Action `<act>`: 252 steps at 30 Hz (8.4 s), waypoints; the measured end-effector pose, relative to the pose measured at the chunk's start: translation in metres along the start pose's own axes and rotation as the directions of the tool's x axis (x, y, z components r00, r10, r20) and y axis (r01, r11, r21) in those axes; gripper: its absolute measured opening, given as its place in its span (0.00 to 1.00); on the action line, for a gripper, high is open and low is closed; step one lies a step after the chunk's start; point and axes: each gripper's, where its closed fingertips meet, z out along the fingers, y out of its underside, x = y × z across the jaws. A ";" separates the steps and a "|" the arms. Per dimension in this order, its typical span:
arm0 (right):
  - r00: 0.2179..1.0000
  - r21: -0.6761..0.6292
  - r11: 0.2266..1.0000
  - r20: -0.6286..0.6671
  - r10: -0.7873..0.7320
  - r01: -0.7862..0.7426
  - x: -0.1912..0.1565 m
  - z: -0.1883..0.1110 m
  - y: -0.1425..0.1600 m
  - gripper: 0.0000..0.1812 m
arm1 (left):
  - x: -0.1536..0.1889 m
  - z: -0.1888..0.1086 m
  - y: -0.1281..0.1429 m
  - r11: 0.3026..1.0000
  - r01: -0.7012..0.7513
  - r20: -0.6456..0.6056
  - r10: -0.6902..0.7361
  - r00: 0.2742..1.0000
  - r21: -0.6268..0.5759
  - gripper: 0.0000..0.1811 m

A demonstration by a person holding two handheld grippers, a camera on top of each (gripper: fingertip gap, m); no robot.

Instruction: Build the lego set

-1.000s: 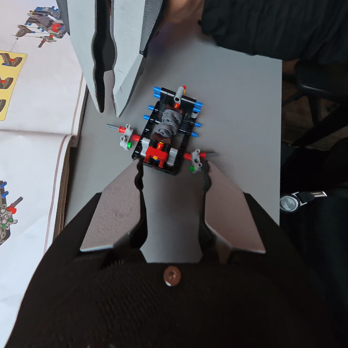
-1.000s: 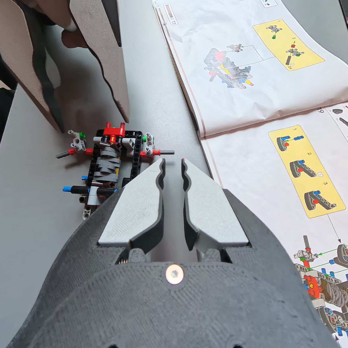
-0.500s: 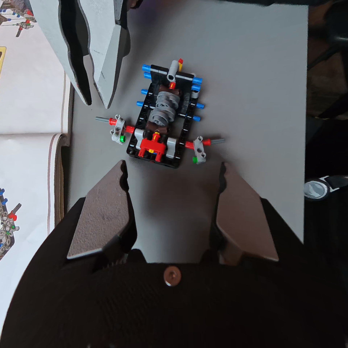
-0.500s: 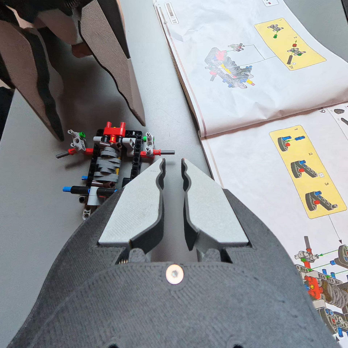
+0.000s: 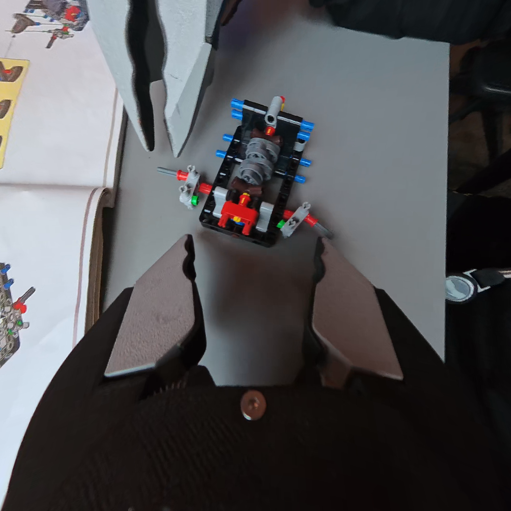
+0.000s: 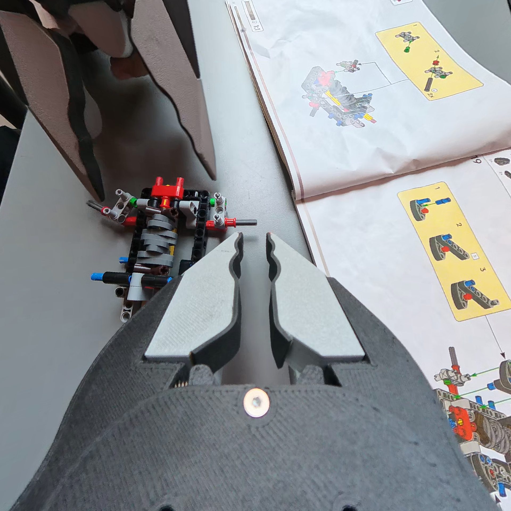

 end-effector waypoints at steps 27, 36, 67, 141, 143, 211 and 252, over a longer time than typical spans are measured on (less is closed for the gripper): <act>1.000 -0.003 1.000 -0.005 -0.001 0.001 0.001 -0.001 0.001 0.07 | 0.045 -0.013 -0.010 0.994 -0.094 -0.197 0.103 0.975 0.057 0.23; 1.000 -0.007 1.000 -0.003 -0.001 0.001 0.000 0.000 0.002 0.07 | 0.048 -0.011 -0.006 0.996 -0.078 -0.230 0.086 0.969 0.042 0.24; 0.964 0.154 0.988 -0.258 0.059 -0.019 0.052 -0.019 -0.003 0.06 | -0.090 -0.017 -0.030 0.982 -0.076 0.251 0.030 0.968 0.175 0.19; 0.937 0.161 0.987 -0.347 0.038 0.020 0.062 -0.037 -0.002 0.07 | -0.108 -0.011 -0.016 0.992 -0.075 0.325 0.039 0.945 0.098 0.11; 0.935 0.161 0.987 -0.352 0.045 0.013 0.064 -0.037 -0.001 0.07 | -0.109 -0.013 -0.016 0.992 -0.074 0.331 0.036 0.943 0.106 0.11; 0.842 0.409 0.874 -0.344 0.415 -0.264 0.113 -0.067 0.006 0.36 | -0.233 -0.281 0.203 0.684 0.686 0.694 -0.370 0.618 -0.247 0.12; 0.855 0.443 0.887 -0.404 0.324 -0.127 0.096 -0.072 -0.008 0.29 | -0.242 -0.268 0.201 0.750 0.629 0.694 -0.342 0.633 -0.204 0.10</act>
